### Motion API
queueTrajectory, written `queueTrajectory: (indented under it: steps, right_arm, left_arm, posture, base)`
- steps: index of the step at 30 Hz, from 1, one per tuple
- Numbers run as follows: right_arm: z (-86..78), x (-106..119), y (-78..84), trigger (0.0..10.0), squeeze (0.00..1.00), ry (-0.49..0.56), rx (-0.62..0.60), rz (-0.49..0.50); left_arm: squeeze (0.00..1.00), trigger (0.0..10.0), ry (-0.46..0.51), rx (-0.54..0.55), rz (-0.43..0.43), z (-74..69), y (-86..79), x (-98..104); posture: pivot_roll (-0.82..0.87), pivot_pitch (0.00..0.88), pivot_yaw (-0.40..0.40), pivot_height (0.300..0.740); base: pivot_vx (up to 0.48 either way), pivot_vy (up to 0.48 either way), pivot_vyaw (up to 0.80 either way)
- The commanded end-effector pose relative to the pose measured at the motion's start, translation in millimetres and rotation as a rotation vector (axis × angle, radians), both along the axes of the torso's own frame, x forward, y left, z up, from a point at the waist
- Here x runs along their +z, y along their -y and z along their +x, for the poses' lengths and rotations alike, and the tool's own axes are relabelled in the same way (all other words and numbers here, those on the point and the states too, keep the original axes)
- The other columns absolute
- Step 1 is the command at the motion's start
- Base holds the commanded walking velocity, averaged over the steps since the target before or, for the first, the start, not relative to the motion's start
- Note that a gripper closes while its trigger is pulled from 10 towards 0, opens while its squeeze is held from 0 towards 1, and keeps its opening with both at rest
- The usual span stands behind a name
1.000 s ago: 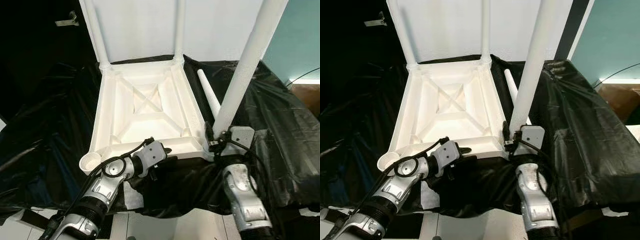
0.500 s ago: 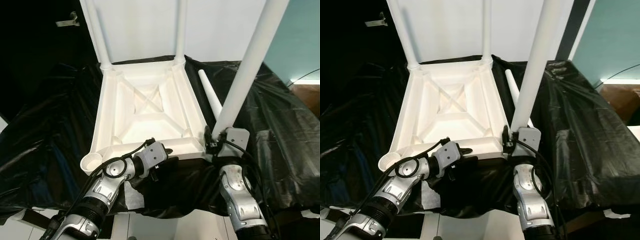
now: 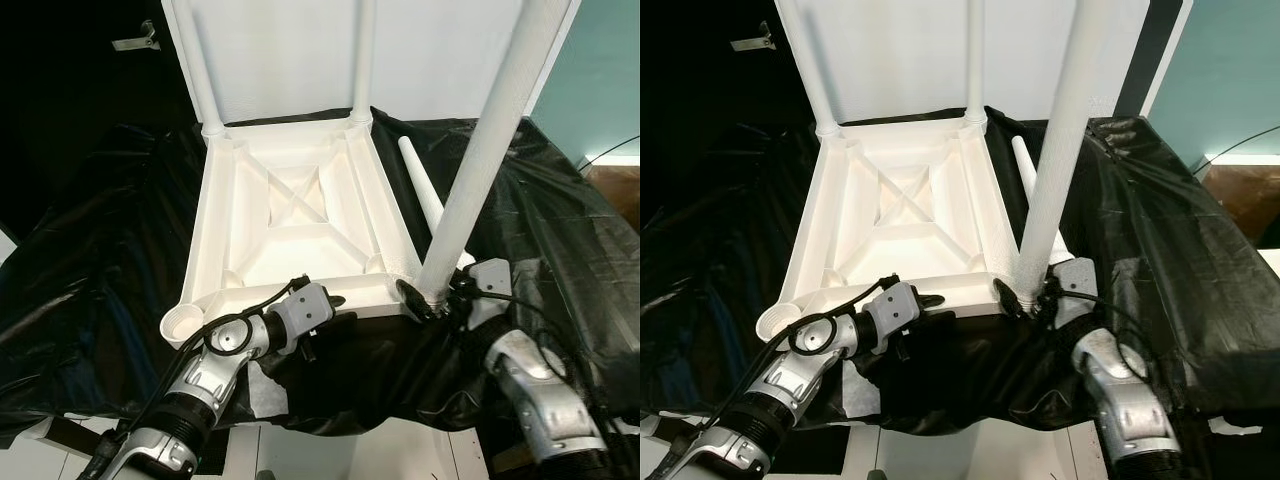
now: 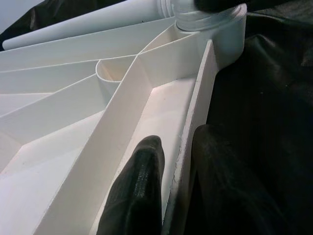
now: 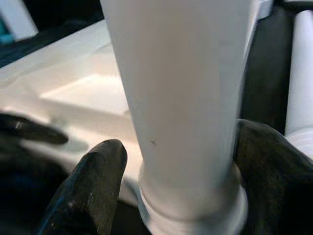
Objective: Building children table
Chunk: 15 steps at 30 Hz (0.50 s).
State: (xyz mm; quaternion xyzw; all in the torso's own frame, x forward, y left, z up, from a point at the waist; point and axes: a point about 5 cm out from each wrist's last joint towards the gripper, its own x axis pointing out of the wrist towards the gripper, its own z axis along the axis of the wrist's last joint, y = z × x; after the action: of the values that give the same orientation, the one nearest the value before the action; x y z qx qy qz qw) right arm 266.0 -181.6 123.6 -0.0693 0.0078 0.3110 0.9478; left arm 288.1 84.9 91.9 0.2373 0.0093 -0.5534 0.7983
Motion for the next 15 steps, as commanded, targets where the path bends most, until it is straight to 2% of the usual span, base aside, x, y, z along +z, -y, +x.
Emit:
queueTrajectory:
  steps: [1,10,11,15]
  right_arm:
    - [3.7,3,0.6,10.0,0.00,0.004,0.032,0.003]
    - [15.8,14,1.9,10.0,0.00,0.040,0.085,-0.025]
    - [15.8,15,2.3,0.0,0.00,0.037,0.105,-0.031]
    - [13.3,16,3.8,0.0,0.00,0.012,0.146,-0.031]
  left_arm:
    - [0.00,10.0,-0.078,-0.021,0.068,-7.4,-3.8,-18]
    - [0.00,10.0,-0.080,-0.024,0.067,-10.1,-3.7,-20]
    - [0.00,10.0,-0.080,-0.024,0.068,-9.8,-4.1,-19]
    - [0.00,10.0,-0.079,-0.024,0.072,-9.5,-5.5,-19]
  posture:
    - [-0.02,0.019,0.011,0.740]
    - [-0.01,0.019,0.012,0.740]
    - [-0.01,0.018,0.013,0.740]
    - [-0.01,0.019,0.014,0.740]
  base:
    - [0.000,0.000,0.00]
    - [0.000,0.000,0.00]
    - [0.000,0.000,0.00]
    - [0.000,0.000,0.00]
